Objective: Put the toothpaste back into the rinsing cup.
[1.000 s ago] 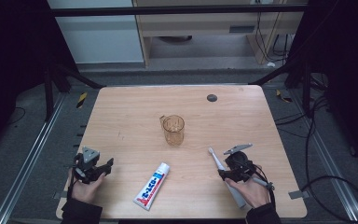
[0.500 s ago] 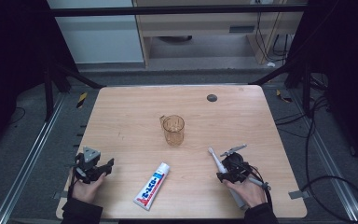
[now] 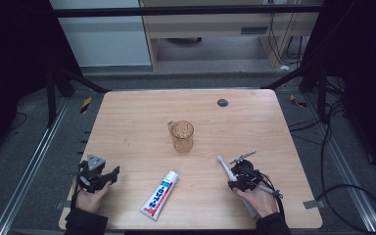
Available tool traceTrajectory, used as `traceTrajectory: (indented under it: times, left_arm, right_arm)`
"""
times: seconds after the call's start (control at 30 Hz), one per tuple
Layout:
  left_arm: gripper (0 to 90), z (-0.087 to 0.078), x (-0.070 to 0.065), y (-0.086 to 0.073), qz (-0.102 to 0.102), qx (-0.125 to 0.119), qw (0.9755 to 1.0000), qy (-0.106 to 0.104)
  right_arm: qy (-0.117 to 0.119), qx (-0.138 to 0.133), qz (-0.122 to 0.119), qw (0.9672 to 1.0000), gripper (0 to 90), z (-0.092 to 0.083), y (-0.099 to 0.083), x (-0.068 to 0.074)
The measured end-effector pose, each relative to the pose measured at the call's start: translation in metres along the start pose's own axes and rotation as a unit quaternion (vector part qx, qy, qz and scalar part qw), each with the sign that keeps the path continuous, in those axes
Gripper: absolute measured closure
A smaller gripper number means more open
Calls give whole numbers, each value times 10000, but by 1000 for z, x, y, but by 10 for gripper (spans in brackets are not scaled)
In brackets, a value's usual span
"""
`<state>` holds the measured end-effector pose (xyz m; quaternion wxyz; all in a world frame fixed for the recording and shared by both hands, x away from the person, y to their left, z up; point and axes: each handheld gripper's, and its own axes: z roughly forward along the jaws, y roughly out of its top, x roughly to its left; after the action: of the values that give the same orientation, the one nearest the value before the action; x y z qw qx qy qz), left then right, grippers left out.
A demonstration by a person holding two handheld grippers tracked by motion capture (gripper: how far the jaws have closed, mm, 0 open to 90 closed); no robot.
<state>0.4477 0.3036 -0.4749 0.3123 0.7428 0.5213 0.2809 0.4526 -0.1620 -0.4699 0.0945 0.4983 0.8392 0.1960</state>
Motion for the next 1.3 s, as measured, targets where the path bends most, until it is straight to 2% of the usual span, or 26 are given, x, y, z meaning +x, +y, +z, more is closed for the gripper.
traceTrajectory:
  times: [0.33,0.6,0.7,0.87,1.1,1.3]
  left_arm:
    - [398,0,-1,1,30,22,10000,1]
    - [399,1,-1,1,16,26,10000,-5]
    - [399,1,-1,1,16,26,10000,-2]
    - [401,1,-1,1,19,34,10000,-8]
    - [401,1,-1,1,17,34,10000,-8]
    - [402,1,-2,1,19,28,10000,1]
  right_arm:
    - [-71,188,-34,9998,648,3,0,-1]
    - [-29,273,49,9996,668,3,3,-2]
    - [67,292,157,9994,669,3,3,-3]
    - [141,98,238,9996,671,-4,3,-6]
    - [261,-336,200,9989,672,-20,6,-8]
    - [364,-792,210,9960,672,-35,13,-8]
